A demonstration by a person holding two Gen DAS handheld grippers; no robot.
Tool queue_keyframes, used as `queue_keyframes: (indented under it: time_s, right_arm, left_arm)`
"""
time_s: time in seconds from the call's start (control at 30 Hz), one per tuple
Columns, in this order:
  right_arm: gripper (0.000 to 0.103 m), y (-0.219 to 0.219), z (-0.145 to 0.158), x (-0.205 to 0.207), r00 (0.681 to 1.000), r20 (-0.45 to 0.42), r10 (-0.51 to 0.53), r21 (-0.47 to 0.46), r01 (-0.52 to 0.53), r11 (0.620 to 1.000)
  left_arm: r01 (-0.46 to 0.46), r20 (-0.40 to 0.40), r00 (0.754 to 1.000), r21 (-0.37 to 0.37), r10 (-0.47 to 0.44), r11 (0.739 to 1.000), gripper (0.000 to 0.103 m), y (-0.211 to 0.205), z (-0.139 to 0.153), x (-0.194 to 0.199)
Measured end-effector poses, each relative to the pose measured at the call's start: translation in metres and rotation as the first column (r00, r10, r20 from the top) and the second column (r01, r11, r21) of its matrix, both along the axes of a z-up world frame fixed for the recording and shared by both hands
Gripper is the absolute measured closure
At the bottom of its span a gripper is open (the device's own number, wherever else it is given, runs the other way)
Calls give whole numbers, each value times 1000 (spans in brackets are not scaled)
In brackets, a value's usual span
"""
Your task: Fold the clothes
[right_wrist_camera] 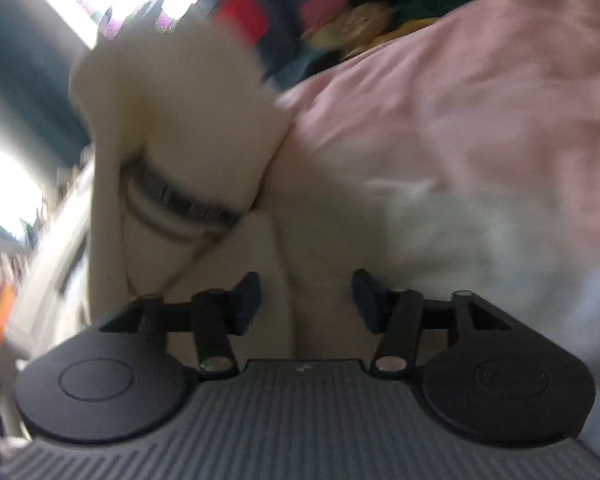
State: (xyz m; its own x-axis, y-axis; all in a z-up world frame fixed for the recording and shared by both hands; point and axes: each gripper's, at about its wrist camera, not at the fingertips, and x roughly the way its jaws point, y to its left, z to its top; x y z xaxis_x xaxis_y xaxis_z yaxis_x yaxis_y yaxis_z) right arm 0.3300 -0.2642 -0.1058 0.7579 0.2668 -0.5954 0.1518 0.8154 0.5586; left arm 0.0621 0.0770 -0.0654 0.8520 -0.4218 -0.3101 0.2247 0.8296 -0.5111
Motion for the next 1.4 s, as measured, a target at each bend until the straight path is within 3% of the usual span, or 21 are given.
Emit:
queue_keyframes:
  time_s: [0.03, 0.1, 0.13, 0.2, 0.27, 0.4, 0.6, 0.77, 0.93, 1.03, 1.13, 1.2, 1.33, 1.4]
  right_arm:
    - [64, 4, 1, 5, 1000, 6, 8, 33, -9, 999]
    - [77, 12, 5, 12, 999, 15, 34, 77, -35, 996]
    - [79, 18, 9, 13, 998, 12, 62, 64, -63, 996]
    - [96, 31, 17, 14, 993, 3, 114, 9, -114, 993]
    - [97, 36, 31, 2, 994, 17, 108, -68, -107, 992]
    - [98, 15, 61, -41, 996, 87, 26, -113, -16, 994]
    - [98, -70, 88, -137, 976, 123, -182, -142, 198, 970]
    - [98, -153, 97, -219, 891, 177, -417, -68, 434, 898]
    - [98, -202, 98, -296, 756, 233, -611, -21, 632, 775]
    - [97, -221, 69, -340, 710, 148, -688, 134, 675, 726]
    - [97, -229, 39, -358, 707, 5, -707, 283, 677, 679]
    - [95, -227, 36, -361, 711, -12, -703, 305, 672, 675]
    - [95, -223, 33, -352, 774, -19, -633, 285, 611, 739]
    - [95, -224, 25, -348, 793, -64, -605, 301, 594, 746]
  left_arm:
    - [7, 6, 1000, -3, -7, 1000, 94, 0, -1, 1]
    - [23, 16, 1000, 3, -23, 1000, 94, -4, -2, 2]
    - [31, 22, 999, 6, -31, 1000, 94, -5, -3, 3]
    - [47, 32, 998, 12, -48, 999, 94, -9, -4, 4]
    - [62, 38, 997, 23, -63, 998, 94, -12, -4, 4]
    - [99, 59, 993, 60, -102, 993, 93, -17, -5, 0]
    - [117, 33, 992, 22, -118, 993, 85, -12, -7, 0]
    - [136, 28, 990, 9, -137, 991, 58, -11, -4, -1]
    - [224, -12, 975, 18, -223, 974, 52, -18, -3, 0]
    - [200, -30, 980, 44, -198, 979, 51, -15, 0, -1]
    - [168, -90, 982, 23, -166, 985, 51, -8, -3, 6]
    - [138, -130, 982, 12, -135, 990, 51, -1, -5, 5]
    - [30, -216, 975, -58, -42, 998, 43, 22, -7, 9]
    - [-86, -272, 959, -16, 78, 996, 43, 34, -7, 14]
